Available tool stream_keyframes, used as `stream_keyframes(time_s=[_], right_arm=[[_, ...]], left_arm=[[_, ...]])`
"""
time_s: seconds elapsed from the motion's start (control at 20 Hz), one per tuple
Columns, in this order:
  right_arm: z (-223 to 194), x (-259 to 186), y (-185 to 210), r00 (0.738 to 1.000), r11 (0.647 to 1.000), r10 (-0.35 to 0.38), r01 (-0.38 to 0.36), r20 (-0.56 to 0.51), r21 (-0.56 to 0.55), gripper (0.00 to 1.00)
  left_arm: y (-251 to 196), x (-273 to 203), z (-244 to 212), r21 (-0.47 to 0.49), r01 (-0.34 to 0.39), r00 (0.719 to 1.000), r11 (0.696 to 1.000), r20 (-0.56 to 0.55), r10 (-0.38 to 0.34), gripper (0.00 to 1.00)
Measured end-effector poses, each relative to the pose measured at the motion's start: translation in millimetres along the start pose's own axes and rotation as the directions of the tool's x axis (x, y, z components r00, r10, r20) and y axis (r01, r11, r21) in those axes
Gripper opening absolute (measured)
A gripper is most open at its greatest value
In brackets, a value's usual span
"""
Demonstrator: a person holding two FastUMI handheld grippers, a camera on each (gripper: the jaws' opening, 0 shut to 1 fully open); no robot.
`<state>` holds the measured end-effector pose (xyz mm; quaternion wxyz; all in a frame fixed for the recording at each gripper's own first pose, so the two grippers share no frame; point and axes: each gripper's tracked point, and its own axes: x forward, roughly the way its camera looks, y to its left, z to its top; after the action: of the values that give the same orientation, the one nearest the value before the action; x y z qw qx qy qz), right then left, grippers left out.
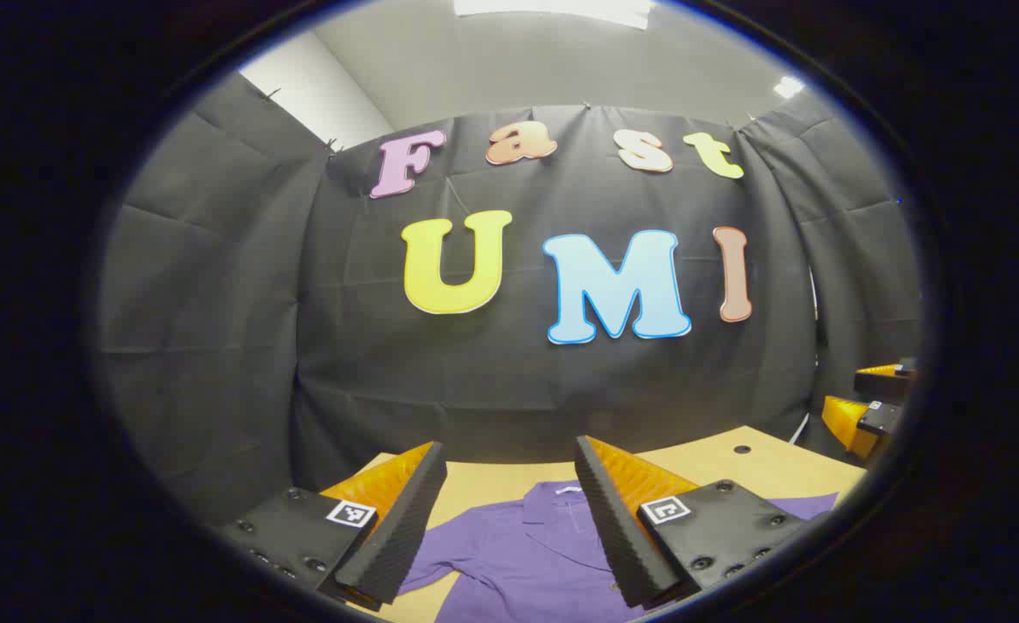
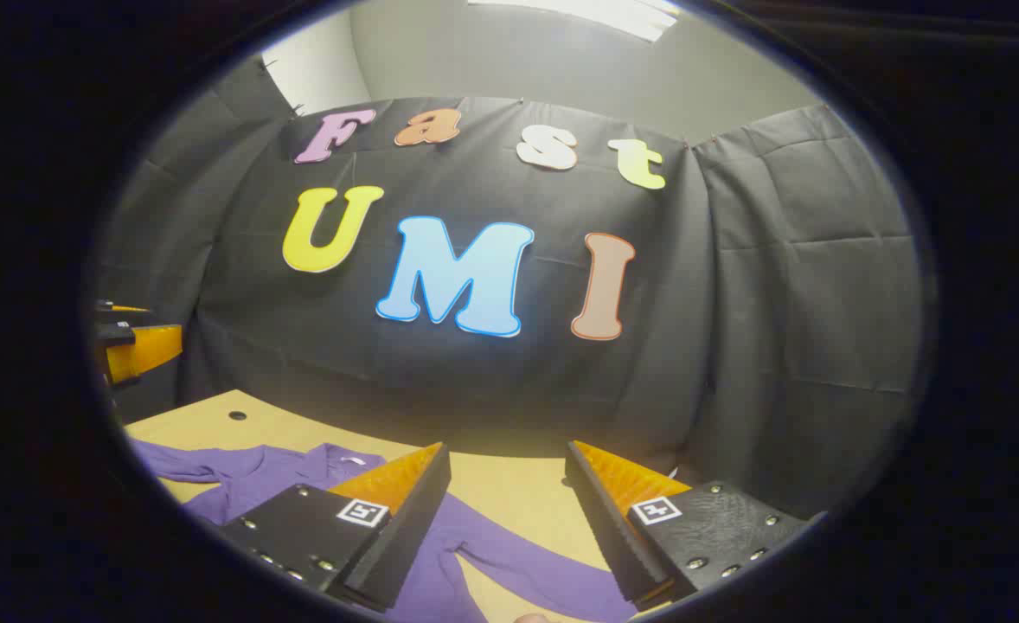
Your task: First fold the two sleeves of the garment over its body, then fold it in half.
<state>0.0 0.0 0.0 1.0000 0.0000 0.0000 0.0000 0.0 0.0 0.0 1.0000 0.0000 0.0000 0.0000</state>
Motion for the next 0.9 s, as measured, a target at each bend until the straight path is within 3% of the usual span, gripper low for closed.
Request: stream_keyframes(time_s=[0.9], right_arm=[[-12.2, -0.5, -6.4, 0.999, 1.0, -0.006, 0.007, -0.035, 0.022, 0.87]], left_arm=[[-8.9, -0.4, -2.9, -0.007, 0.018, 1.0, 1.0, -0.01, -0.018, 0.94]])
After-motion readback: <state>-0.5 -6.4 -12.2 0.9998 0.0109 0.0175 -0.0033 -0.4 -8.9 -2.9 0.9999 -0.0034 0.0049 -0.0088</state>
